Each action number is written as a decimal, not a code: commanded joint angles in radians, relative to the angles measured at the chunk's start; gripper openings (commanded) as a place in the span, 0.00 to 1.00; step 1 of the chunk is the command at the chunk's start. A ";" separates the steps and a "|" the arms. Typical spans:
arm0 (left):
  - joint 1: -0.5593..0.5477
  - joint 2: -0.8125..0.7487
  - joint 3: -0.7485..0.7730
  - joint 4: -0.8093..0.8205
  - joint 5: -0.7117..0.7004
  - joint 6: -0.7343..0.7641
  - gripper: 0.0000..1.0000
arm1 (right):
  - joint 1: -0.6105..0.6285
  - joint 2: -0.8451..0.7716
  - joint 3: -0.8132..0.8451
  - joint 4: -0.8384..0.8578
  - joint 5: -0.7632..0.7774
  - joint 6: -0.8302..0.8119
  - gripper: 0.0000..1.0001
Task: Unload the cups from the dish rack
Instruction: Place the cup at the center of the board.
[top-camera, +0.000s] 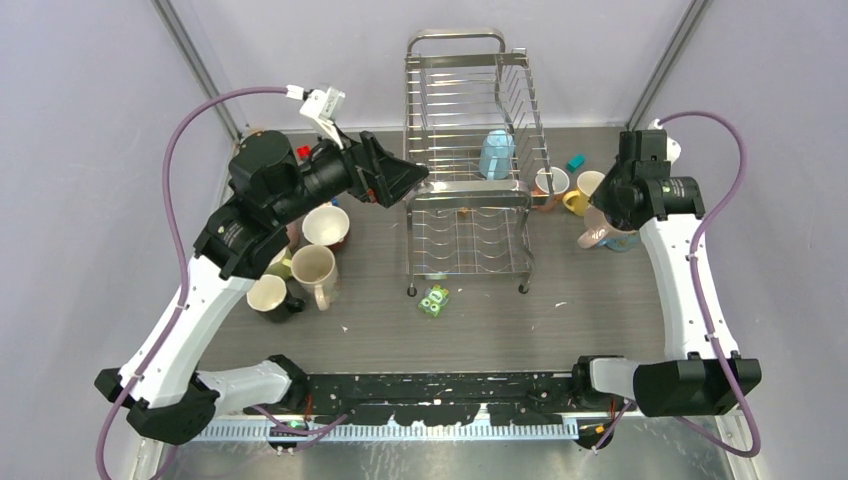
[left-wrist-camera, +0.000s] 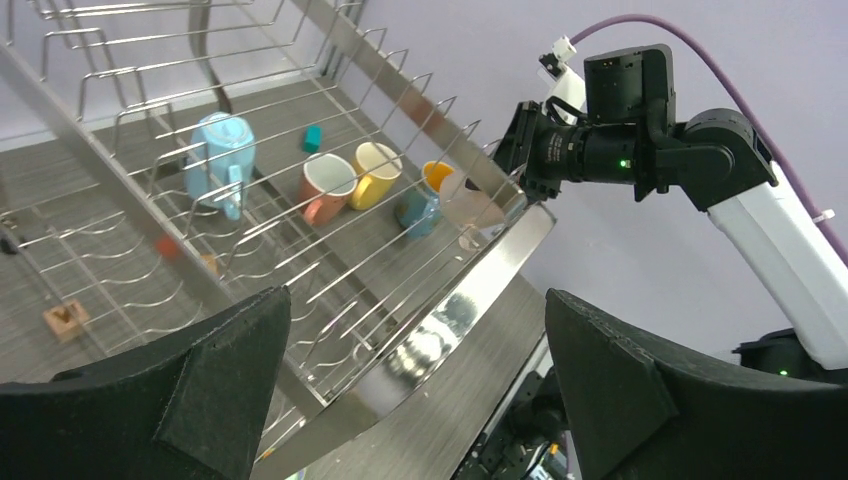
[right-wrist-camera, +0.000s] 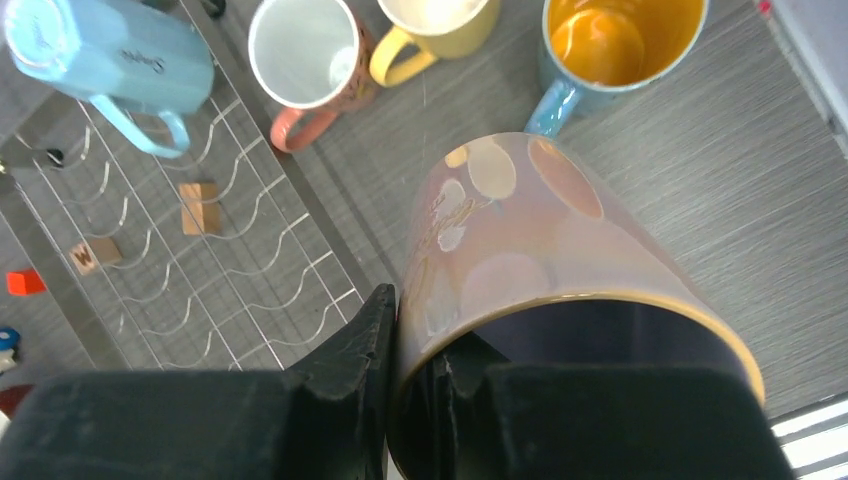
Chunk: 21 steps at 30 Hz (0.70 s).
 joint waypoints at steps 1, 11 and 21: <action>0.021 -0.049 -0.026 -0.012 -0.030 0.051 1.00 | -0.020 -0.027 -0.033 0.179 -0.143 -0.030 0.01; 0.091 -0.128 -0.120 -0.038 -0.036 0.057 1.00 | -0.020 0.101 -0.123 0.264 -0.223 -0.029 0.01; 0.134 -0.153 -0.188 -0.032 -0.009 0.030 1.00 | -0.020 0.228 -0.110 0.285 -0.184 -0.023 0.01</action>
